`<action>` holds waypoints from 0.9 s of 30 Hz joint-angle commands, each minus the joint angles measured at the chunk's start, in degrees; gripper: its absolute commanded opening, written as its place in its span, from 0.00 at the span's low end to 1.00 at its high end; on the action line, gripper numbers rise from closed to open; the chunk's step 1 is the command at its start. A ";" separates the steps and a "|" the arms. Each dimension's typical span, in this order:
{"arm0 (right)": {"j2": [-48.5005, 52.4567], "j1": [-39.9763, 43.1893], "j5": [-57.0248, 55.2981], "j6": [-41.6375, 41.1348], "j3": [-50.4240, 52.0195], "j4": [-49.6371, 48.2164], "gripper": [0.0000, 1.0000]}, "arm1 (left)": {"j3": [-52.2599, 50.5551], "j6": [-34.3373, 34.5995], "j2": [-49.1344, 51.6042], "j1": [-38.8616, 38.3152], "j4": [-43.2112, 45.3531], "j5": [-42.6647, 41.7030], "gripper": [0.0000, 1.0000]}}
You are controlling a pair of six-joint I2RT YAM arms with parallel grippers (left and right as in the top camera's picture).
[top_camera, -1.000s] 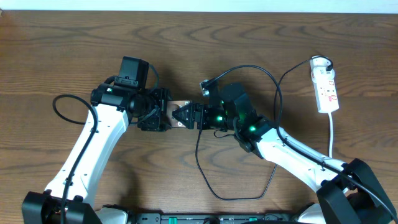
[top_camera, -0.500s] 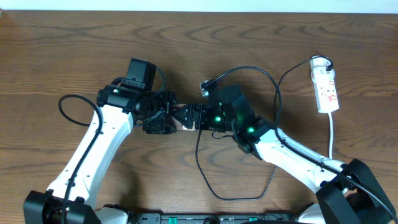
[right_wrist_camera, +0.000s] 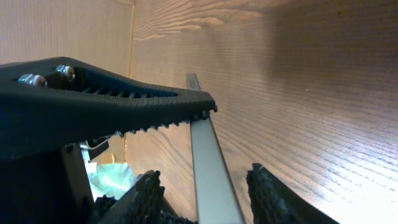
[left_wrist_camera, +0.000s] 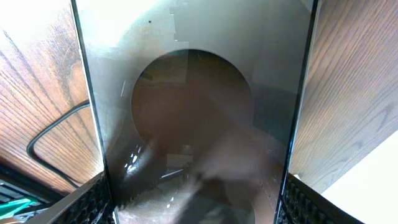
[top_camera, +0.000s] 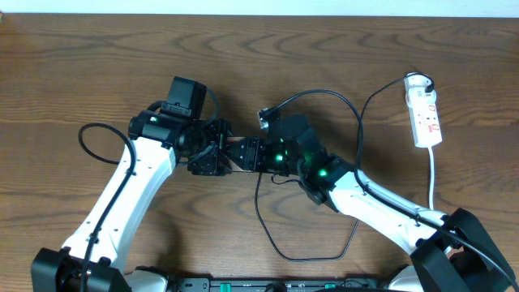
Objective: Plug charger to phone and switch on socket
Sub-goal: 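Grasp the phone with the right gripper and release the left gripper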
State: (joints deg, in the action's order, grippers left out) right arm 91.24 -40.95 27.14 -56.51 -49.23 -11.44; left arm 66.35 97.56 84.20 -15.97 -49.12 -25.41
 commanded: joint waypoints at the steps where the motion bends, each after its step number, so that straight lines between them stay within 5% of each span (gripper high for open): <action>1: 0.28 -0.68 -1.33 -0.50 -0.81 -0.15 0.40 | 1.49 0.70 -1.05 -0.52 -0.11 -0.94 0.07; 14: 0.28 -0.68 -1.31 -0.50 -0.81 -0.13 0.02 | 1.49 0.68 -1.05 -0.52 -0.13 -0.94 0.07; 20: 0.28 -0.68 -1.29 -1.38 -0.81 -0.13 0.01 | 1.49 0.68 -1.05 -0.52 -0.13 -0.92 0.08; 21: 0.28 -0.68 -1.29 -1.36 -0.81 -0.13 0.01 | 1.49 0.68 -1.05 -0.52 -0.13 -0.90 0.17; 24: 0.28 -0.63 -1.29 -1.36 -0.81 -0.11 0.01 | 1.49 0.31 -1.05 -0.50 -0.13 -0.92 0.63; 27: 0.28 -0.15 -1.29 -1.31 -0.81 -0.11 0.01 | 1.49 -3.06 -1.05 -0.44 -0.13 -0.94 0.89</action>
State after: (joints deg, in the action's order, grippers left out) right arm 91.26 -41.28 26.04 -56.29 -49.23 -11.40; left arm 66.35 96.95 84.20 -16.21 -49.28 -25.19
